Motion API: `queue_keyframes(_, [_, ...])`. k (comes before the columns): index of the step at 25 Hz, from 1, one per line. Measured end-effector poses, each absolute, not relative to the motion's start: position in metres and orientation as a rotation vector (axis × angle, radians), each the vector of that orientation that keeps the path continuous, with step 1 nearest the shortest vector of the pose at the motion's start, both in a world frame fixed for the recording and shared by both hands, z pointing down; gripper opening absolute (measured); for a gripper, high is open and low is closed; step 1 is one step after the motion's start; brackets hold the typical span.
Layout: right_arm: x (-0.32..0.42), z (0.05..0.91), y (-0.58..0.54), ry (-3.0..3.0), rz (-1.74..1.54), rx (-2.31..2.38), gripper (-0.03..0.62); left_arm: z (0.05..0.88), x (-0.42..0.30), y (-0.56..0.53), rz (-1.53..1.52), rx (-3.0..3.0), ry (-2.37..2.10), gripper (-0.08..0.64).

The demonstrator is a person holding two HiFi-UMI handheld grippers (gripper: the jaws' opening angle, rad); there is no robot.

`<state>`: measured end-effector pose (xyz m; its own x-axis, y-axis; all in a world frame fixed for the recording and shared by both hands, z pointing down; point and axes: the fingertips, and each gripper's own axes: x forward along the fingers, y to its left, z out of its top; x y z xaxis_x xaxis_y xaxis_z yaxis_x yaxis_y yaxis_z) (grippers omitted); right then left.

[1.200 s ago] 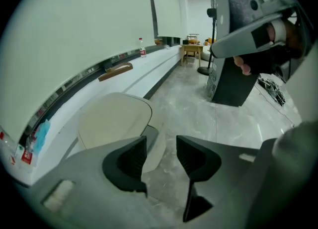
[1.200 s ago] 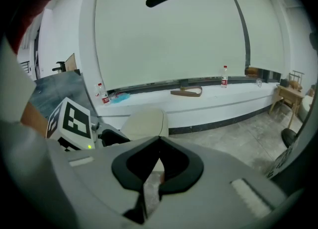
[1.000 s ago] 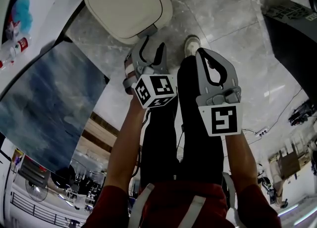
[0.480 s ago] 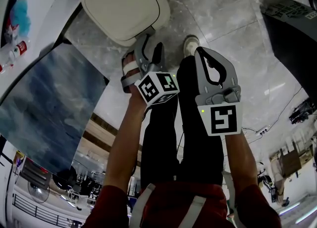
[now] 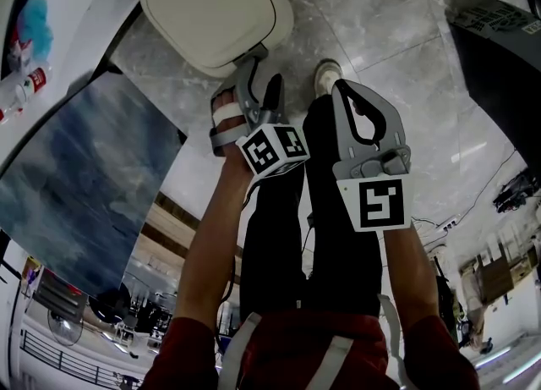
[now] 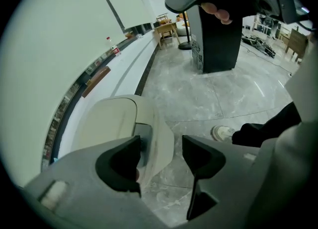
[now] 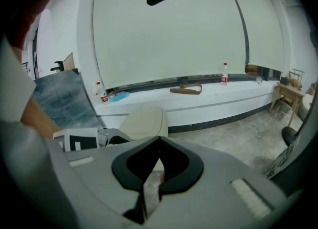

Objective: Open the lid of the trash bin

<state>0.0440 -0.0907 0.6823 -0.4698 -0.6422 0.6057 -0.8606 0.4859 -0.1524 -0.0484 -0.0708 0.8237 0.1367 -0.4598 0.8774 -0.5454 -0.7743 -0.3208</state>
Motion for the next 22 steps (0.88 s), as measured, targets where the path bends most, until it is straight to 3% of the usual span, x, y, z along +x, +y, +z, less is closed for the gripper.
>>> queue_keyframes(22, [0.0388, 0.6754, -0.098, -2.272, 0.587, 1.25, -0.001, 0.823, -0.0499, -0.0735, 1.755, 2.303, -1.034, 0.268])
